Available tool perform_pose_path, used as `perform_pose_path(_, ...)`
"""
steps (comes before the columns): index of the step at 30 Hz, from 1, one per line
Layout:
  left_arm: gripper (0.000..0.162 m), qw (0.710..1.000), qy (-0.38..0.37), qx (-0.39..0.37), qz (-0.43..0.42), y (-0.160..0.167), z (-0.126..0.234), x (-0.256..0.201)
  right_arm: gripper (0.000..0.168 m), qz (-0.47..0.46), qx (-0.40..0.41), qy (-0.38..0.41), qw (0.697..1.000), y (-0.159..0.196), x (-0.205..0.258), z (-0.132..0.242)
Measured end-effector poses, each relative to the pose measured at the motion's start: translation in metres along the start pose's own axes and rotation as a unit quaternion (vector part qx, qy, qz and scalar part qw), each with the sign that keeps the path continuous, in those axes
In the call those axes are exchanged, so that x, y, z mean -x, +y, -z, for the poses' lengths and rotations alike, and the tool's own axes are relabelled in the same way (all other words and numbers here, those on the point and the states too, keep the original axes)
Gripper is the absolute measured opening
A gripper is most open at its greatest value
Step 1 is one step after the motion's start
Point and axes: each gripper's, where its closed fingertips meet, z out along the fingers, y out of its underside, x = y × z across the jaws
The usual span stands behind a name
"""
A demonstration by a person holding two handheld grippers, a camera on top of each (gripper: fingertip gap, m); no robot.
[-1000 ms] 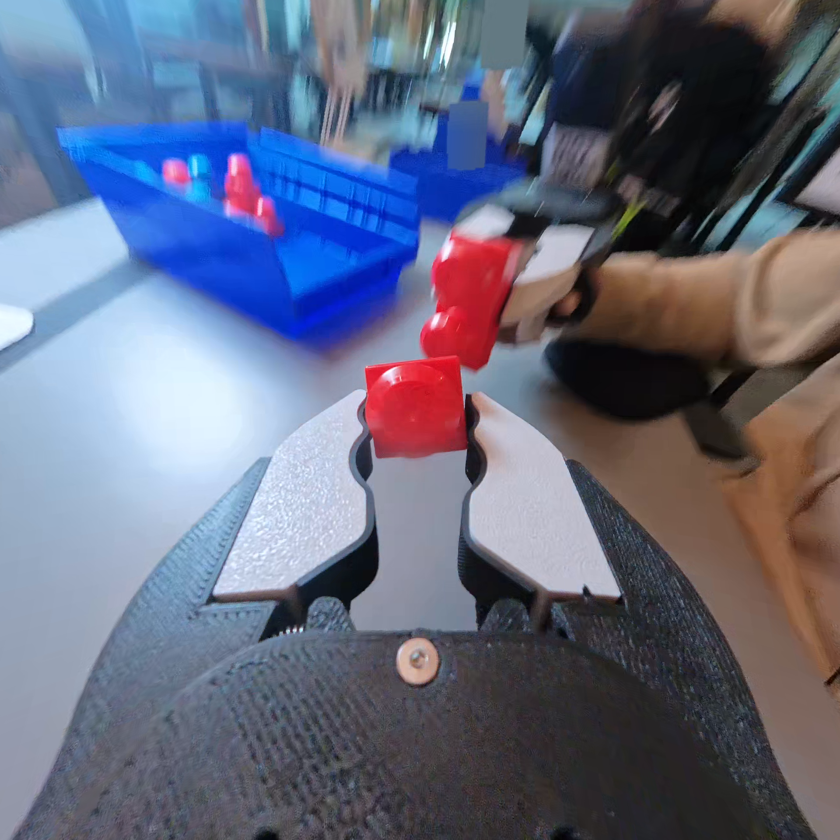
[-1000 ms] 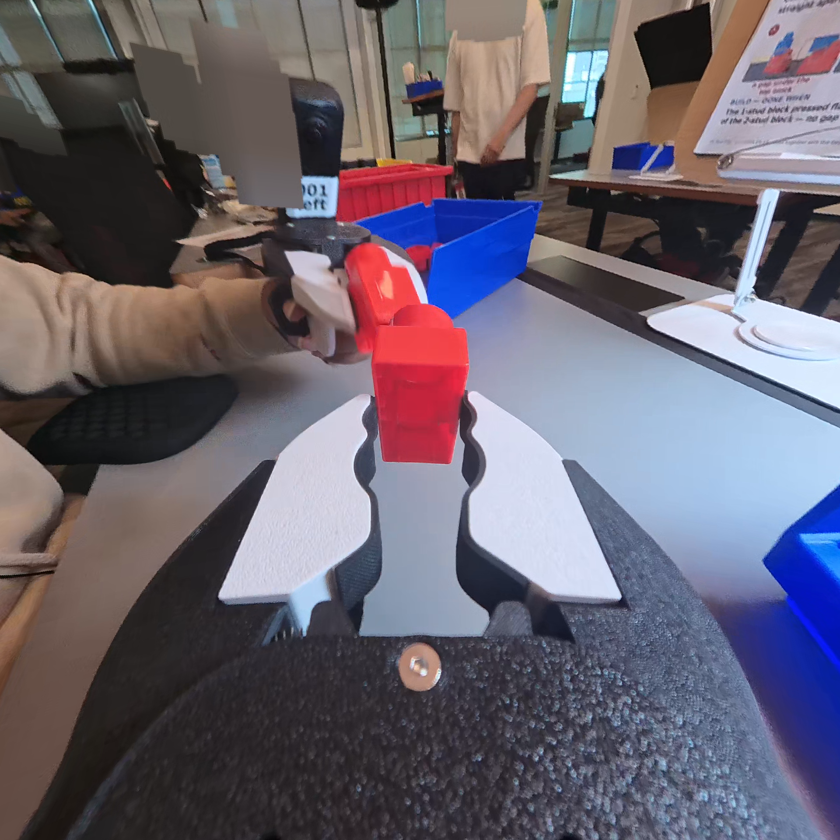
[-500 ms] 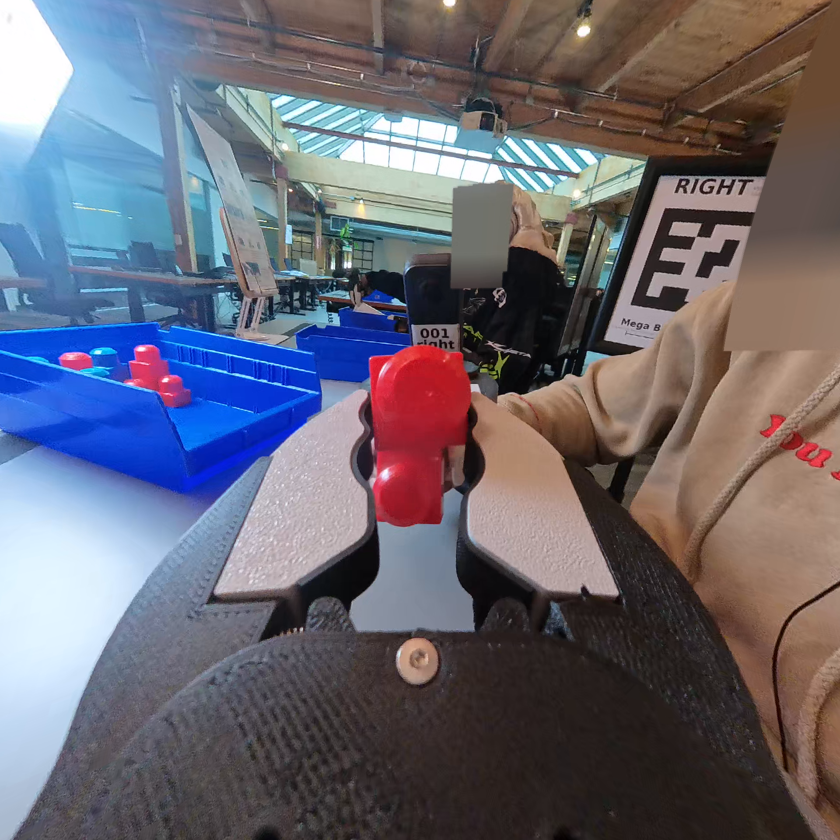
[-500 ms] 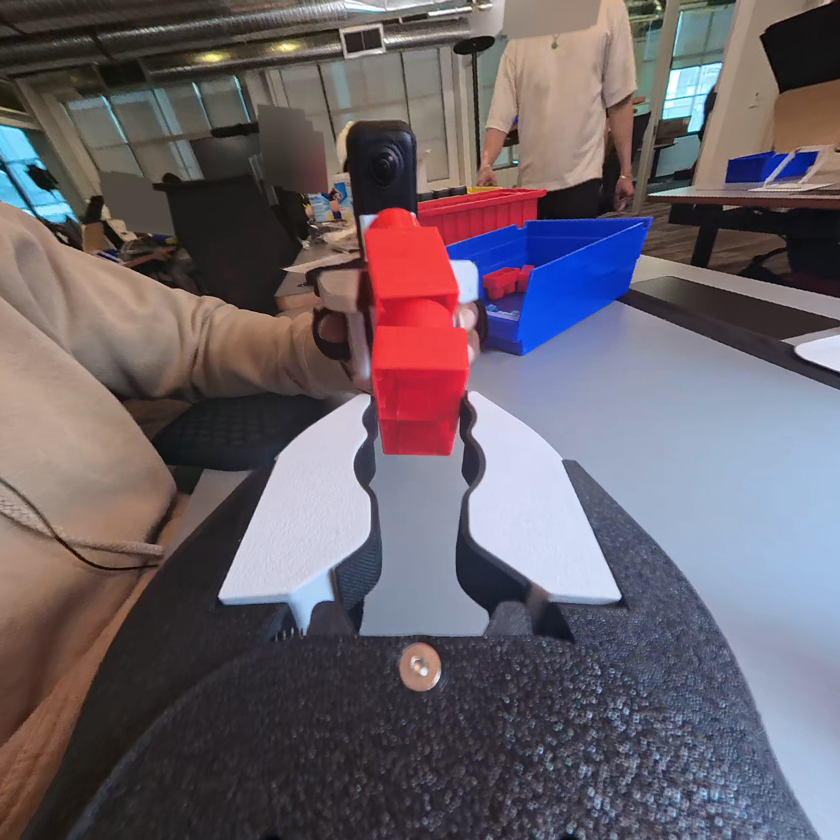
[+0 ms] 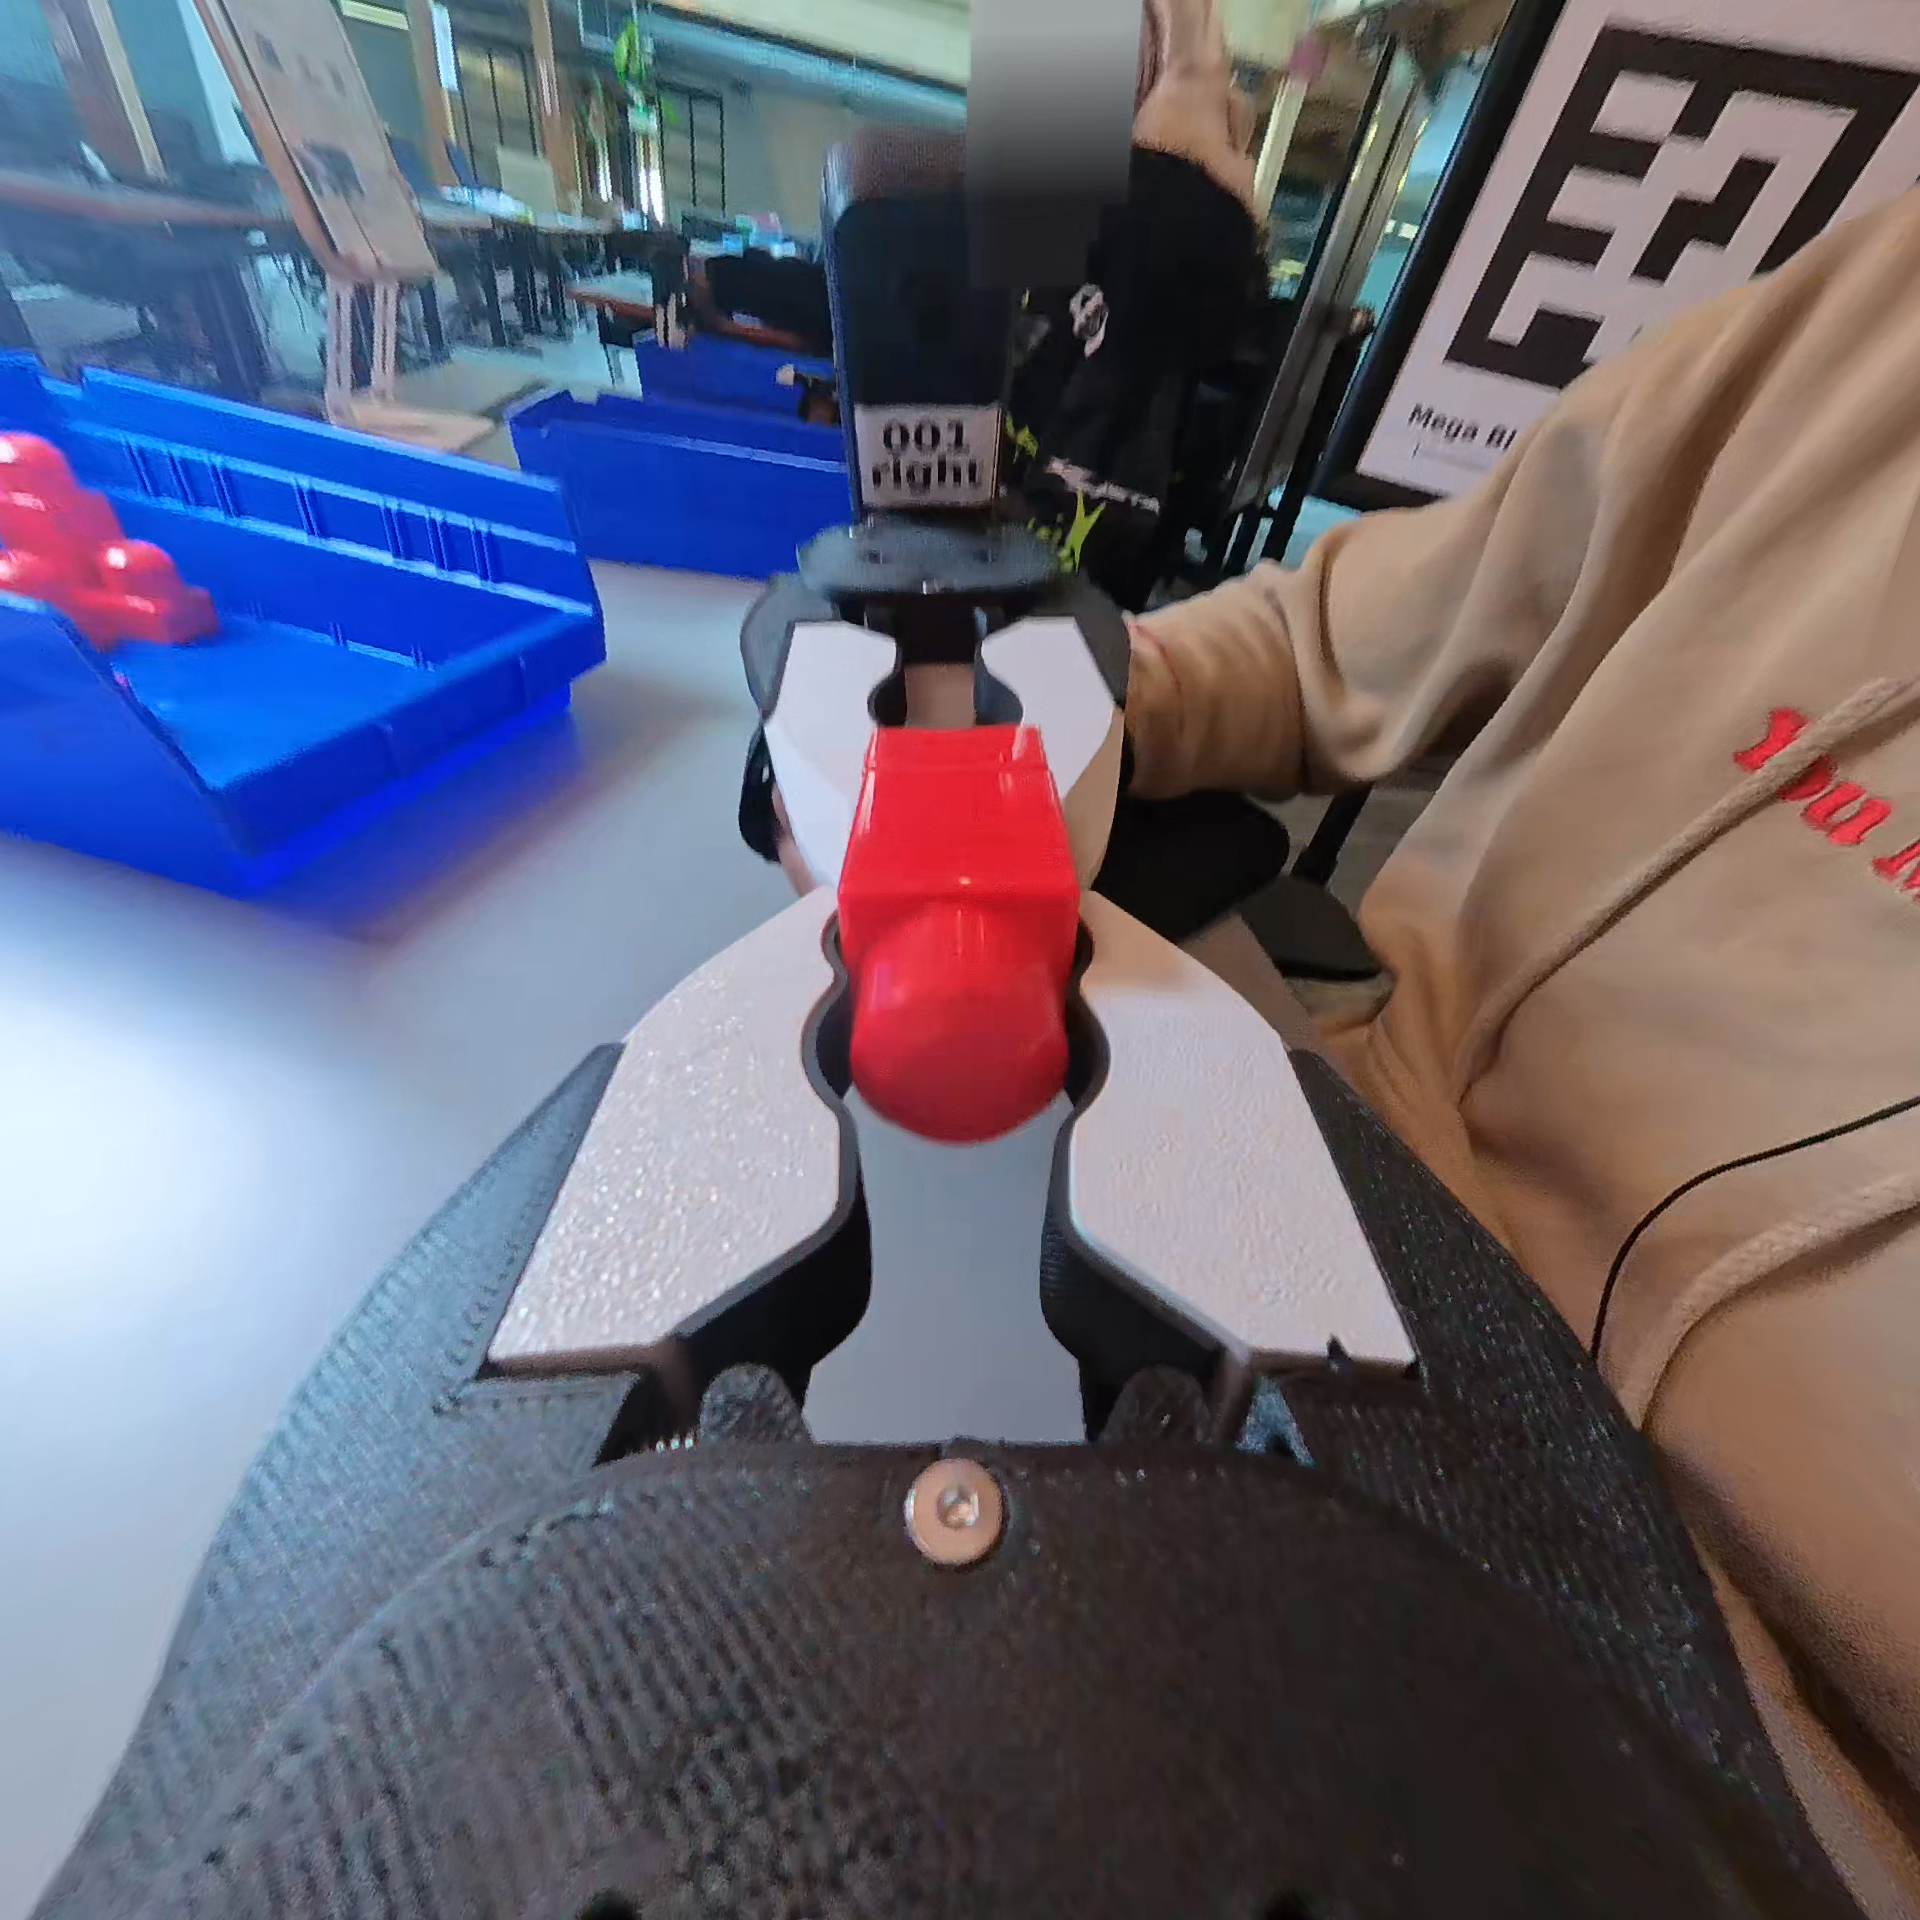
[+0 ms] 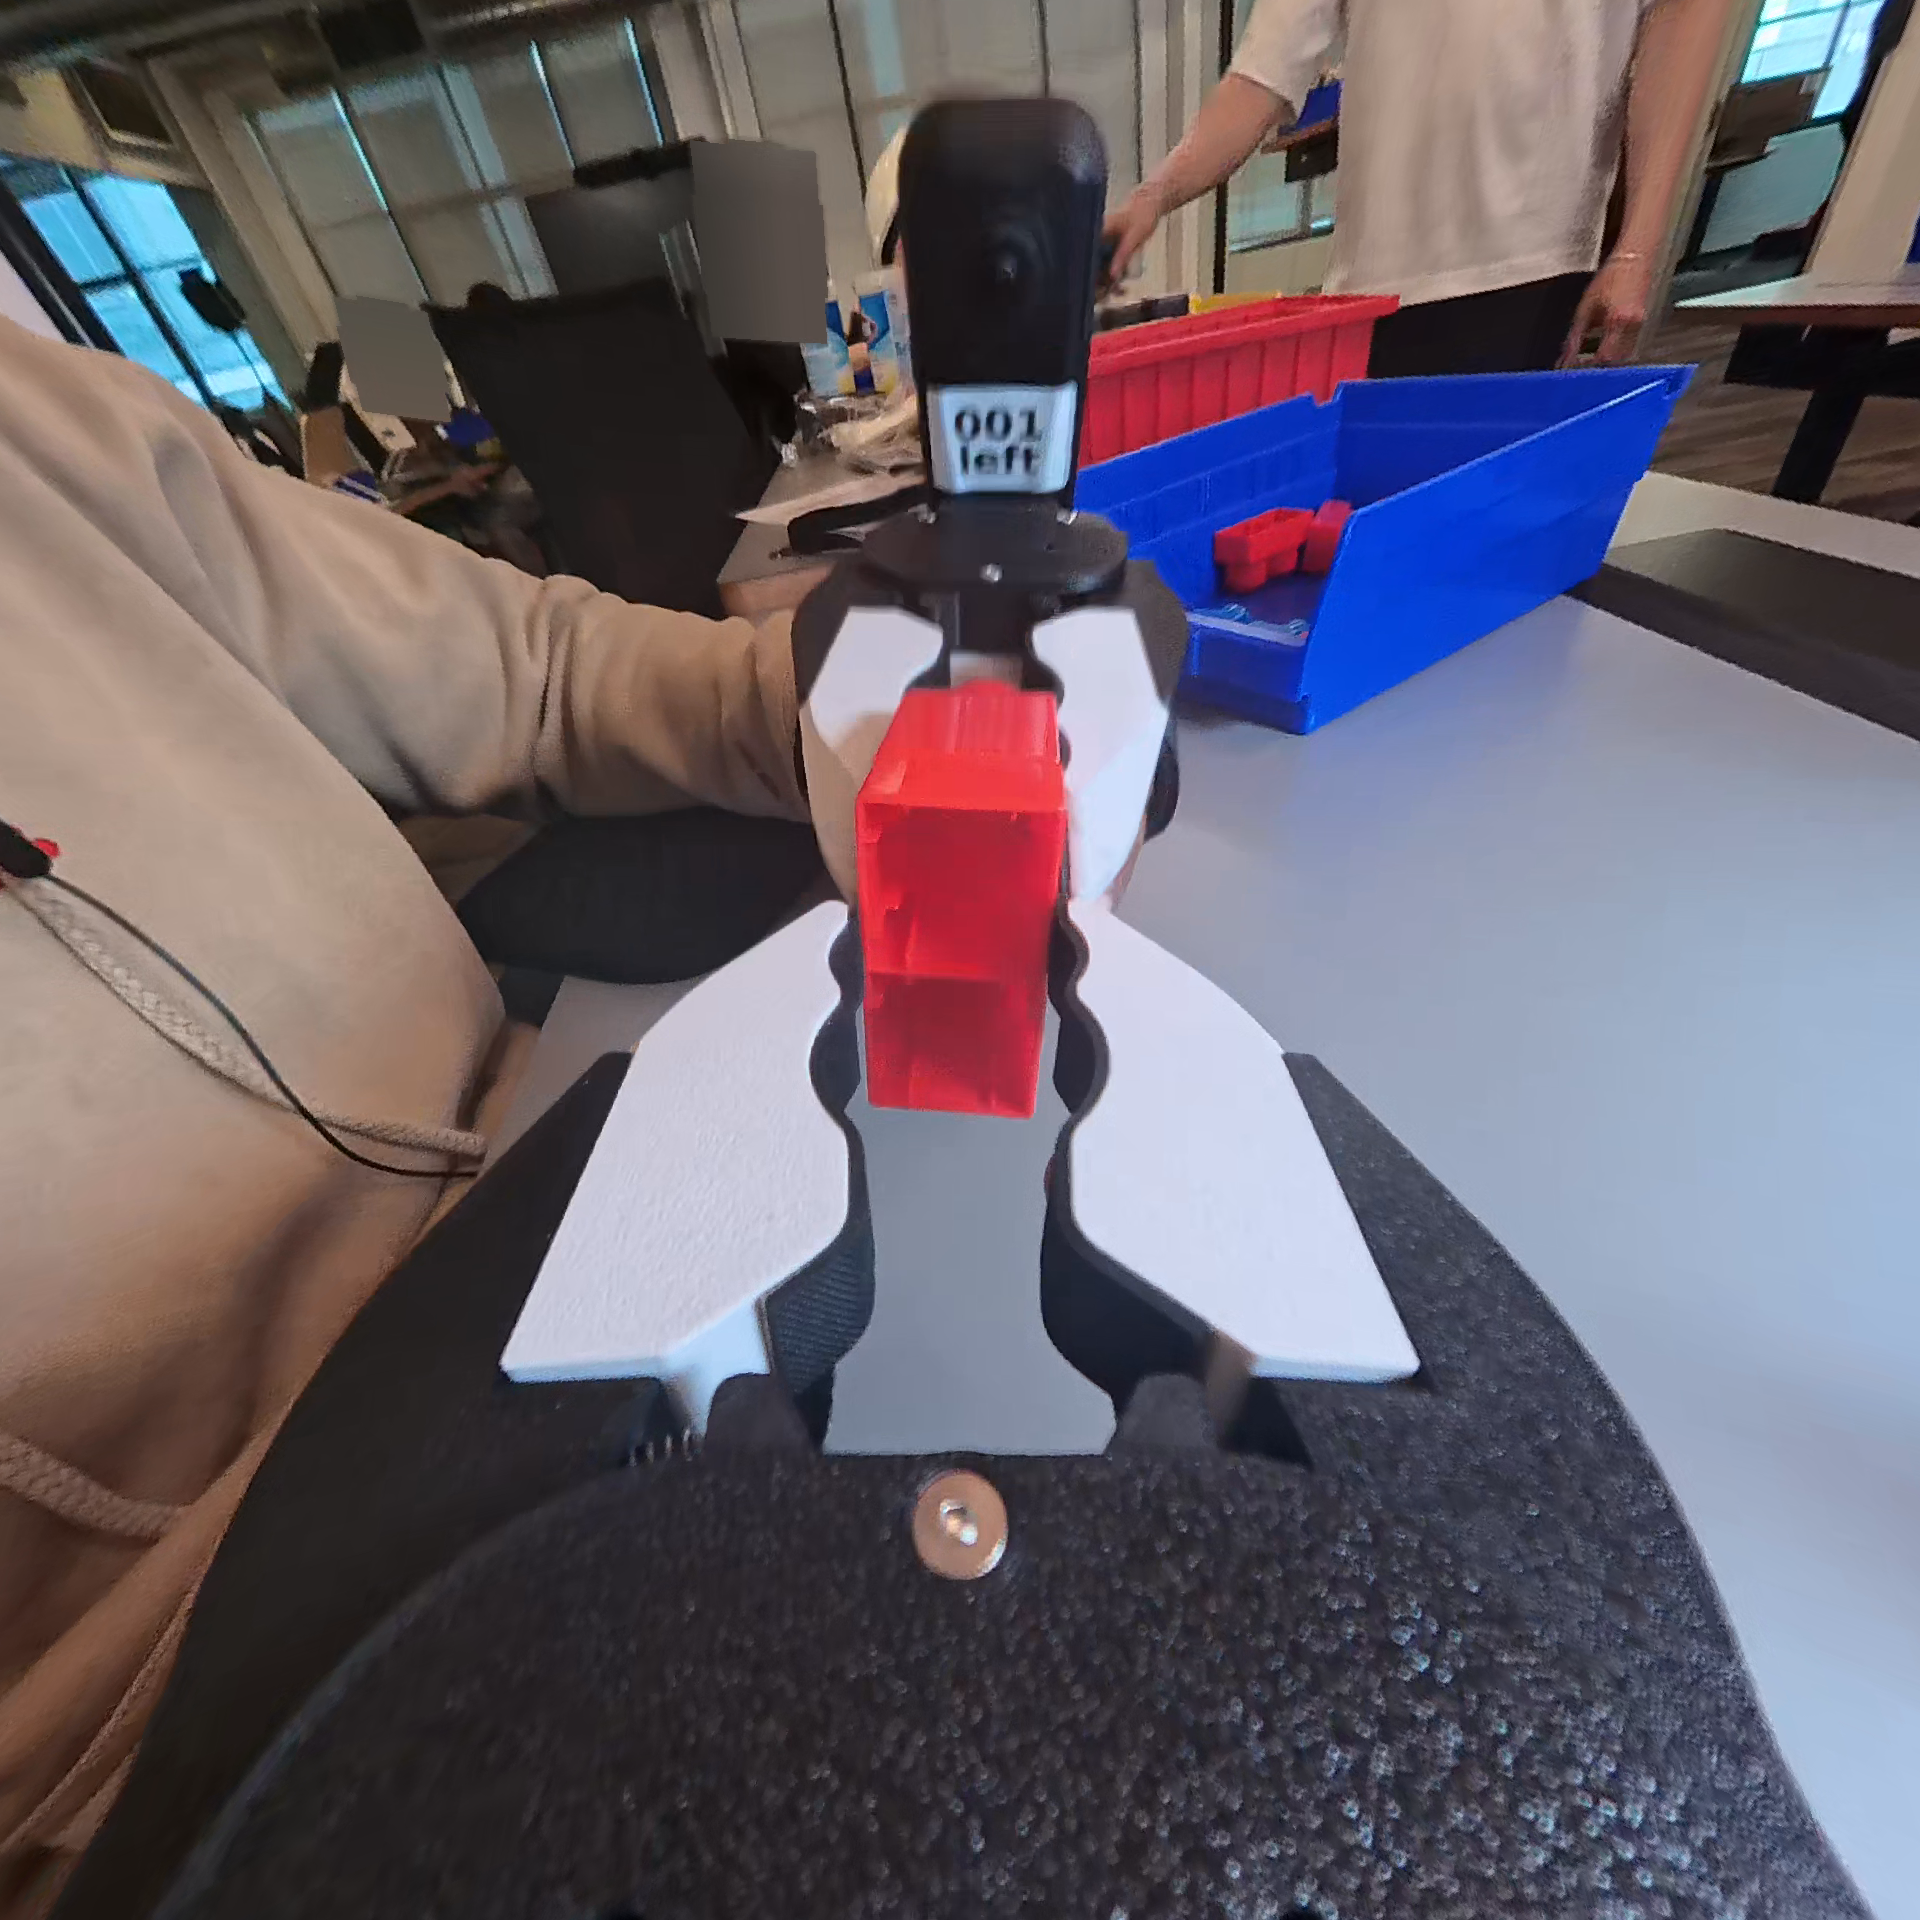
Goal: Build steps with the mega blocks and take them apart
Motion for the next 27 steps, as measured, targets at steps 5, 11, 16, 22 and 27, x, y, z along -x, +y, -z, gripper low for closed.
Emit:
perform_pose_path(5, 0.036, 1.000, -0.013, -0.009, -0.007, -0.004, 0.001, 0.006, 0.035, -0.003, 0.014, 0.005, 1.000, 0.000, -0.006, 0.000)
perform_pose_path(11, 0.036, 0.996, -0.058, 0.056, -0.042, 0.005, 0.004, 0.013, 0.051, 0.061, 0.062, 0.050, 0.995, -0.012, -0.017, 0.009)
perform_pose_path(16, 0.036, 0.983, -0.074, 0.149, -0.077, 0.030, -0.006, 0.010, 0.047, 0.115, 0.183, 0.052, 0.975, 0.009, -0.009, -0.006)
perform_pose_path(22, 0.036, 0.974, -0.087, 0.174, -0.119, 0.034, -0.004, 0.004, 0.034, 0.132, 0.216, 0.041, 0.967, 0.020, -0.005, -0.010)
perform_pose_path(27, 0.048, 0.976, -0.176, 0.066, -0.108, -0.010, 0.025, 0.030, 0.034, 0.119, 0.133, 0.189, 0.966, -0.037, -0.069, 0.044)
